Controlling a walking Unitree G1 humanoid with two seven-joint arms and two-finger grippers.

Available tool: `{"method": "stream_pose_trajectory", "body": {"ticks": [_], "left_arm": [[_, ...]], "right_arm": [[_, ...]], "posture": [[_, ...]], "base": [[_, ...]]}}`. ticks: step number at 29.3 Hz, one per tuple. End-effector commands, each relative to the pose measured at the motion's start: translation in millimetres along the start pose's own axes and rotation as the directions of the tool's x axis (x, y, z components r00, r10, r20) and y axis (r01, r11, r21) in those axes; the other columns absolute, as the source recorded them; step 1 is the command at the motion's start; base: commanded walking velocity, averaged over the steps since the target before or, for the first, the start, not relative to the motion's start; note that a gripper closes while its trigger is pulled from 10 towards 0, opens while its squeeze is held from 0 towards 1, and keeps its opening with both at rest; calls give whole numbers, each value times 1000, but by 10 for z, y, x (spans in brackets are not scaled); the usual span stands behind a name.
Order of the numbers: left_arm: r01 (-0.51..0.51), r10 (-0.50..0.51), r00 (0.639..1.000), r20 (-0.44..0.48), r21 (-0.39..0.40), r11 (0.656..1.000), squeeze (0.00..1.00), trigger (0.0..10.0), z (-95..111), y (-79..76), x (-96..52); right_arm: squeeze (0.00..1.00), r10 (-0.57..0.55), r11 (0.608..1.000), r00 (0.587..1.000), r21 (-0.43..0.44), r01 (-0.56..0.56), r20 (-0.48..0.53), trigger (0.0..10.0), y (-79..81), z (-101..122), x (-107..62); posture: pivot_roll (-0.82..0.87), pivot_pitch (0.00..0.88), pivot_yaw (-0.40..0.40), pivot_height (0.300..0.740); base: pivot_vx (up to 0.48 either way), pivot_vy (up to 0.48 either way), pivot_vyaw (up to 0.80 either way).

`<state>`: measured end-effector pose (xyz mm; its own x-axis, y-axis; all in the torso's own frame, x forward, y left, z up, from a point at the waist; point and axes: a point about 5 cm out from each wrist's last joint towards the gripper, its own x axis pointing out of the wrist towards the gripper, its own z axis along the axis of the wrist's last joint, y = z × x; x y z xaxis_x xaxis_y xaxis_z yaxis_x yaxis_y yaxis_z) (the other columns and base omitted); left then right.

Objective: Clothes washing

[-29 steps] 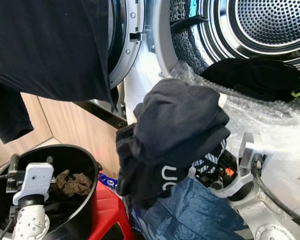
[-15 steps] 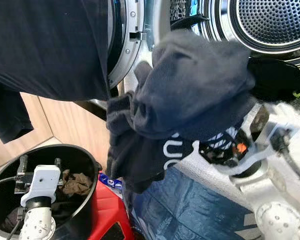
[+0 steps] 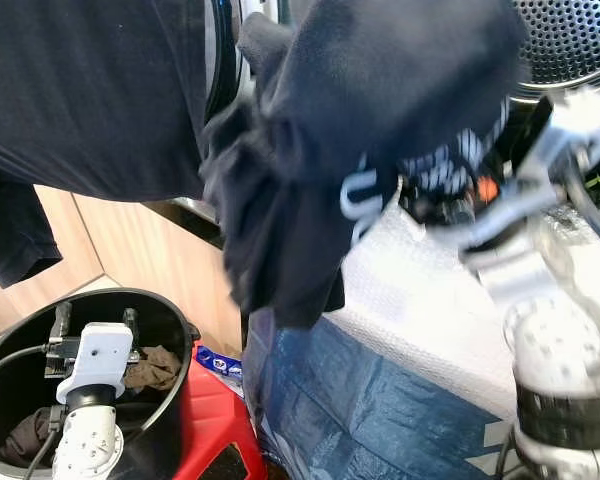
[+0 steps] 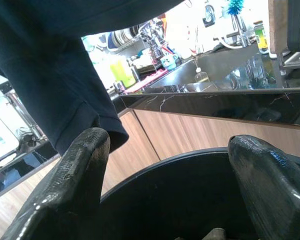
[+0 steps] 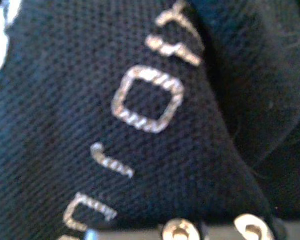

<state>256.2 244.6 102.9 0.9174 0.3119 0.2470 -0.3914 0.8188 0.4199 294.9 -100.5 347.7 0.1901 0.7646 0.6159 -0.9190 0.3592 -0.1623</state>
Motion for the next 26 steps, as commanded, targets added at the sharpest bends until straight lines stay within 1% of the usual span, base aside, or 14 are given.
{"method": "stream_pose_trajectory", "body": {"ticks": [1, 3, 4, 5, 9, 10, 12, 13, 14, 17, 19, 20, 24, 26], "left_arm": [[25, -25, 1000, -3, 8, 1000, 0, 10000, -12, -41, 2], [27, -27, 1000, -3, 6, 1000, 0, 10000, -11, -50, 7], [27, -27, 1000, -3, 6, 1000, 0, 10000, -11, -50, 7], [26, -26, 1000, -2, 3, 1000, 0, 10000, -8, -53, 6], [27, -27, 1000, -4, -5, 1000, 0, 10000, -8, -67, -6], [27, -27, 1000, -4, -5, 1000, 0, 10000, -8, -67, -6], [27, -27, 1000, -9, -12, 1000, 0, 10000, -16, -80, -6], [27, -27, 1000, -9, -12, 1000, 0, 10000, -16, -80, -6], [22, -22, 1000, -8, -19, 1000, 0, 10000, -13, -84, -3], [20, -20, 1000, -8, -23, 1000, 0, 10000, -7, -96, 4], [15, -15, 1000, -12, -39, 999, 0, 10000, -2, -119, 2], [15, -15, 1000, -12, -39, 999, 0, 10000, -2, -119, 2], [11, -12, 1000, -18, -48, 999, 0, 10000, -4, -127, -33], [11, -12, 1000, -18, -48, 999, 0, 10000, -5, -126, -38]], "right_arm": [[0, -8, 998, 999, -57, 10, 40, 0, -77, 143, 38], [0, -28, 997, 997, -75, 33, 69, 0, -205, 263, 133], [0, -28, 997, 997, -75, 33, 69, 0, -205, 263, 133], [0, -43, 994, 995, -97, 52, 88, 0, -288, 341, 184], [0, -86, 986, 986, -128, 105, 141, 0, -480, 522, 268], [0, -86, 986, 986, -128, 105, 141, 0, -480, 522, 268], [0, -117, 980, 983, -144, 137, 140, 0, -603, 592, 302], [0, -117, 980, 983, -144, 137, 140, 0, -603, 592, 302], [0, -159, 971, 981, -164, 177, 116, 0, -699, 624, 332], [0, -230, 949, 969, -200, 244, 94, 0, -829, 673, 389], [0, -289, 935, 951, -180, 305, 113, 0, -942, 739, 431], [0, -289, 935, 951, -180, 305, 113, 0, -942, 739, 431], [0, -443, 873, 892, -181, 453, 92, 0, -1118, 790, 438], [0, -464, 862, 882, -184, 472, 86, 0, -1138, 794, 436]], "posture": [[118, 0, -38, 740], [121, 0, -39, 740], [121, 0, -39, 740], [125, 0, -42, 740], [128, 0, -46, 740], [128, 0, -46, 740], [125, 0, -51, 740], [125, 0, -51, 740], [125, 0, -51, 740], [121, 0, -56, 740], [116, 0, -57, 740], [116, 0, -57, 740], [127, 0, -61, 740], [127, 0, -61, 740]], "base": [[0, 0, 0], [0, 0, 0], [0, 0, 0], [0, 0, 0], [0, 0, 0], [0, 0, 0], [0, 0, 0], [0, 0, 0], [0, 0, 0], [0, 0, 0], [0, 0, 0], [0, 0, 0], [0, 0, 0], [0, 0, 0]]}}
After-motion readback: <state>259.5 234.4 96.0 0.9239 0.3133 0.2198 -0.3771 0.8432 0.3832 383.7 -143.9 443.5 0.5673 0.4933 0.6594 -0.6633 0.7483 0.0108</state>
